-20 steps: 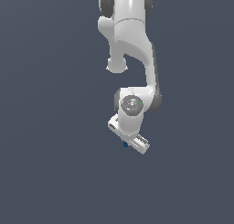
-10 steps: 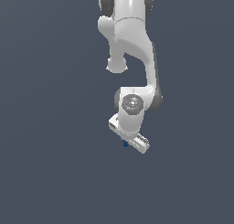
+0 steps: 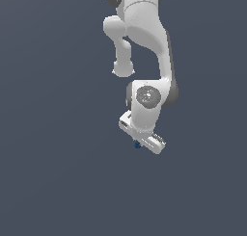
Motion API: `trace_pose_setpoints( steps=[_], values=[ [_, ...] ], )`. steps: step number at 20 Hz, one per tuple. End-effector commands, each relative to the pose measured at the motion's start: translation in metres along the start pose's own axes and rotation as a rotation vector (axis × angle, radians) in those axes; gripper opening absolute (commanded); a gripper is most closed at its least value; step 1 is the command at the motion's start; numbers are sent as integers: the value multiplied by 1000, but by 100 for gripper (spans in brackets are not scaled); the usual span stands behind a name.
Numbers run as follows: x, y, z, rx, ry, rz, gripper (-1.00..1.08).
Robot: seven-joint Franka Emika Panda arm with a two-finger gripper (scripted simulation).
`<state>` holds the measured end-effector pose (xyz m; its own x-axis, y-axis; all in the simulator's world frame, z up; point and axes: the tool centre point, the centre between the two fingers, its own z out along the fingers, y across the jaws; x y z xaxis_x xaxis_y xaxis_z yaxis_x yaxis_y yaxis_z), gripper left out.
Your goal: Pick up the object and move it to a goal position.
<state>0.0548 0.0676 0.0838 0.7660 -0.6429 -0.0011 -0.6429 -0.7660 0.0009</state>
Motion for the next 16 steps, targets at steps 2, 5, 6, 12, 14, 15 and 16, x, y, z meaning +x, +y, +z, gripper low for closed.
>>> trace_pose_setpoints(
  steps=[2,5,6,12,14,15,16],
  values=[
    [-16,-4,-26,1,1,0,-100],
    [-34,-9,-54,1,1,0,-100],
    [-40,-10,-64,1,1,0,-100],
    [-79,-20,-128,1,1,0,-100],
    [-92,-24,-149,1,2,0,-100],
    [-98,-25,-160,1,2,0,-100],
    [-105,-27,-170,1,2,0,-100]
  ],
)
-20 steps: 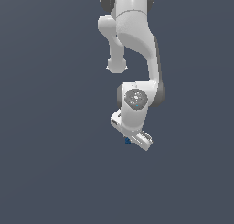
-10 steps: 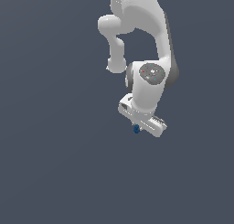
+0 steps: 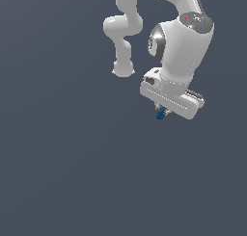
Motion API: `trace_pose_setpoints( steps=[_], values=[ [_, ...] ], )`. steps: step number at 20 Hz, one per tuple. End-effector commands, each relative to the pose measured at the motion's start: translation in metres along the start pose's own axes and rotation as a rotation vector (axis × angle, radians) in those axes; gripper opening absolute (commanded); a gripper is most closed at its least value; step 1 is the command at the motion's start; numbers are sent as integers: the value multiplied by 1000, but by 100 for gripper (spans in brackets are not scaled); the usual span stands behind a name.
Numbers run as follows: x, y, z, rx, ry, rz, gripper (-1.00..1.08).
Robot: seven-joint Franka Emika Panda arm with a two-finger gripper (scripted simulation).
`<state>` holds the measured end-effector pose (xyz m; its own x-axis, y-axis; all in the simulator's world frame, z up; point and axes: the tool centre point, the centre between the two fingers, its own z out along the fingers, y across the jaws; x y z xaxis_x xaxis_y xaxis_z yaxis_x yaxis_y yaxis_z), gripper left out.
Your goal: Pick up the object and move it to a goal position.
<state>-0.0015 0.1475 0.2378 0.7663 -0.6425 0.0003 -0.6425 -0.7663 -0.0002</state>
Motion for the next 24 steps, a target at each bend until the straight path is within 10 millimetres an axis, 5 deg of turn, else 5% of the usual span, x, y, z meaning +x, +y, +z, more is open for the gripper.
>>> trace_pose_setpoints(
  steps=[1,13,24],
  values=[
    [-16,-4,-27,-1,1,1,-100],
    [-80,-24,-135,-1,1,1,-100],
    [-98,-33,-166,0,0,0,-100]
  ],
)
